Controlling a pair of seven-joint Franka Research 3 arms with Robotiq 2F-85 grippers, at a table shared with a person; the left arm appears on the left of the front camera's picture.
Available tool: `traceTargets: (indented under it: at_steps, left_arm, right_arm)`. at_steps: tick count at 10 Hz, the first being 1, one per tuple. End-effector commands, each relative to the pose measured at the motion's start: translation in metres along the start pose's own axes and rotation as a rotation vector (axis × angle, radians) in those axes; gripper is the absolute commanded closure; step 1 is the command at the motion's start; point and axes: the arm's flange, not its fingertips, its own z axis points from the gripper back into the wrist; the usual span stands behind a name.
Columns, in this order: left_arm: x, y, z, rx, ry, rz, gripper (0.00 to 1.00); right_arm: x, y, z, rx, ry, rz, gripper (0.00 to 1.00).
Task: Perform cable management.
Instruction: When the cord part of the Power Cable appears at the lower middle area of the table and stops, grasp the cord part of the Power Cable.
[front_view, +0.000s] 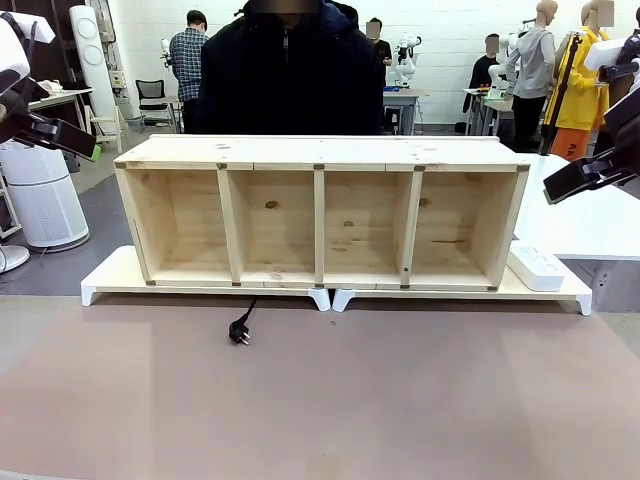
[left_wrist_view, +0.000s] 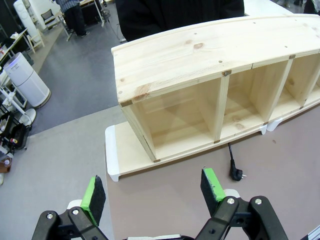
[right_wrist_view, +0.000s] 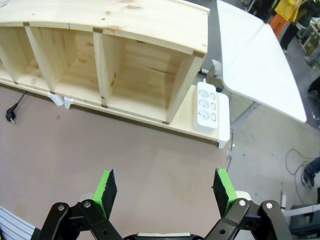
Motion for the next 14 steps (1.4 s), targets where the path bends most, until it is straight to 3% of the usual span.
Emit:
traceTargets:
  at_steps: [1, 14]
  left_arm:
    - [0.0012, 0.0005, -0.002, 0.002, -0.009, 0.001, 0.0]
    - [0.0012, 0.0005, -0.002, 0.002, -0.009, 0.001, 0.0]
  right_arm:
    - [0.0008, -0.0004, -0.0026, -0.002, -0.001, -0.001, 0.0]
    - [0.0008, -0.0004, -0.0026, -0.002, -0.001, -0.001, 0.0]
